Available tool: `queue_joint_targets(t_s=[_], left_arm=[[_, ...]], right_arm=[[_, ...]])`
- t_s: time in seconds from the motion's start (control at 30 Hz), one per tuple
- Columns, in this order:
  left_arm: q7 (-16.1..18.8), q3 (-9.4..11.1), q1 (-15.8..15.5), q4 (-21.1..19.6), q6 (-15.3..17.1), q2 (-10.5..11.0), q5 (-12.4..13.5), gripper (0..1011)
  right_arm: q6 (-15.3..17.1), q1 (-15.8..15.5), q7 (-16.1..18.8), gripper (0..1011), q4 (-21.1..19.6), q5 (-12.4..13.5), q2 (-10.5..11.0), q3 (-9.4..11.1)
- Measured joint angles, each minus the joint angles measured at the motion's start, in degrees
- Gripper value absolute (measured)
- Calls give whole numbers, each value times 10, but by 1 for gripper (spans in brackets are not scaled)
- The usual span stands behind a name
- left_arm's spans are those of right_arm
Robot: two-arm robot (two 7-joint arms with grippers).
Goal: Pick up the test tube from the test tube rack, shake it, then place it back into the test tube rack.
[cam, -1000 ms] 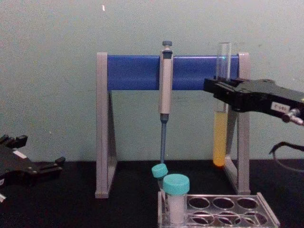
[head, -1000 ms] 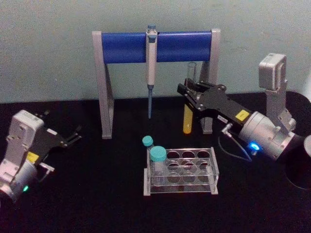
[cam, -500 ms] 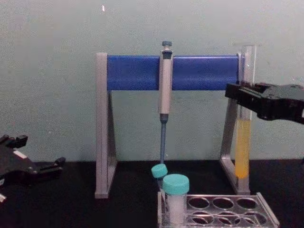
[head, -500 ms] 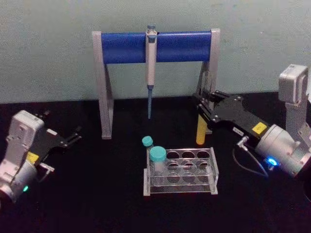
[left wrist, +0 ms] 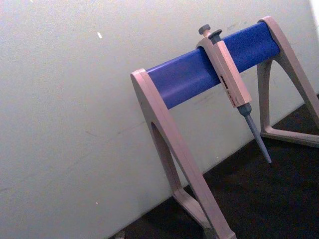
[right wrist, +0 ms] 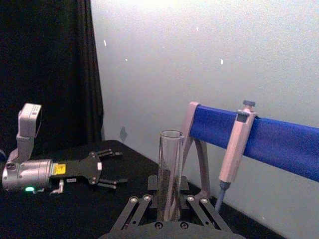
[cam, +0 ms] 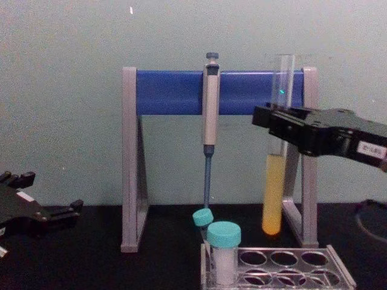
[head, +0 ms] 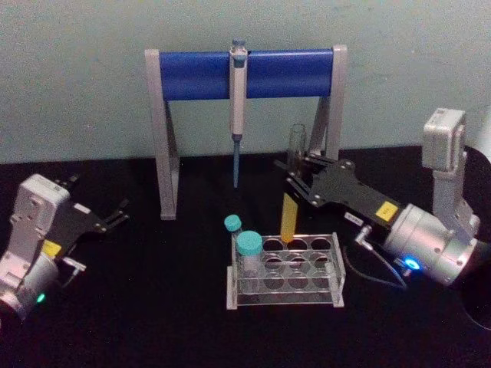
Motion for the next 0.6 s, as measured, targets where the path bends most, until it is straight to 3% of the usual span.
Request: queue_joint_targets(t_s=[0.3,0.6], left_arm=[[0,0,0,0,0,0,0,1010],[0,0,0,0,0,0,0,1010]], right_arm=[[-27,44,-12,232,57,-9,-36,-15],[-37,54,-70,232,86,-42,-64,0]])
